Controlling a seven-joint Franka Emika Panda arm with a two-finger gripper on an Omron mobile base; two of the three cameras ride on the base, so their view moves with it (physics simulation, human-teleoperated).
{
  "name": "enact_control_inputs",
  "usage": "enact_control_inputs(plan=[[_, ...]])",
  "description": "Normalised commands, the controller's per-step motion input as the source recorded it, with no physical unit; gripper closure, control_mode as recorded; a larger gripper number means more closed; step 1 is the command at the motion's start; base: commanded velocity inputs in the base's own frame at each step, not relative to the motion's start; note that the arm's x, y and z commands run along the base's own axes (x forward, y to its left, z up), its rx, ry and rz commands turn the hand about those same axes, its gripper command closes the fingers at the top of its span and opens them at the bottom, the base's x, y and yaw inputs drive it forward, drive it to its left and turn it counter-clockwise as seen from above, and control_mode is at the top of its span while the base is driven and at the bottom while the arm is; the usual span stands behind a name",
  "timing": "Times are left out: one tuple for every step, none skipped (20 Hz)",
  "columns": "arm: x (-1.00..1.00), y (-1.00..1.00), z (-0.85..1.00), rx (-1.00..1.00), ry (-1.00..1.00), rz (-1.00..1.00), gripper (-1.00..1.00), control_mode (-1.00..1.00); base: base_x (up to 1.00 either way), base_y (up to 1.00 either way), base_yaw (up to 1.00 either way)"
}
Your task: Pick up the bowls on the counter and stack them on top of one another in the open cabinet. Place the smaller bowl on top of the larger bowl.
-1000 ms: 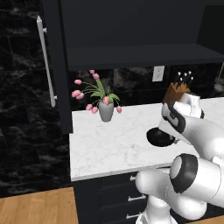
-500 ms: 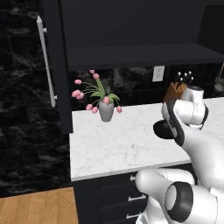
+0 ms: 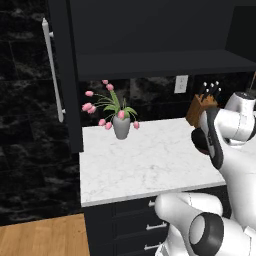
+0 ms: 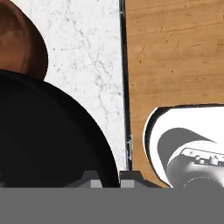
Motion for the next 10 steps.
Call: enact_control_inputs(plan=[[0.00, -0.43, 0.29, 0.01, -0.08, -0.16, 1.00, -1.00, 0.00, 0.00, 0.00], [0.00, -0.47, 0.18, 0.01, -0.03, -0.14, 1.00, -1.00, 0.00, 0.00, 0.00], [0.00, -0.46, 0.08, 0.00, -0.01, -0.15, 1.00, -1.00, 0.00, 0.00, 0.00], [0.00, -0.44, 0.00, 0.00, -0.01, -0.15, 1.00, -1.00, 0.00, 0.00, 0.00], [0.00, -0.41, 0.00, 0.00, -0.03, -0.15, 1.00, -1.00, 0.00, 0.00, 0.00], [0.00, -0.39, 0.00, 0.00, -0.03, -0.11, 1.00, -1.00, 0.00, 0.00, 0.00], [0.00, -0.54, 0.00, 0.03, -0.05, -0.09, 1.00, -1.00, 0.00, 0.00, 0.00], [0.00, -0.59, 0.00, 0.04, -0.02, -0.07, 1.00, -1.00, 0.00, 0.00, 0.00], [0.00, -0.65, 0.00, 0.06, -0.03, -0.05, 1.00, -1.00, 0.00, 0.00, 0.00], [0.00, -0.64, 0.00, 0.07, -0.07, -0.04, 1.00, -1.00, 0.00, 0.00, 0.00]])
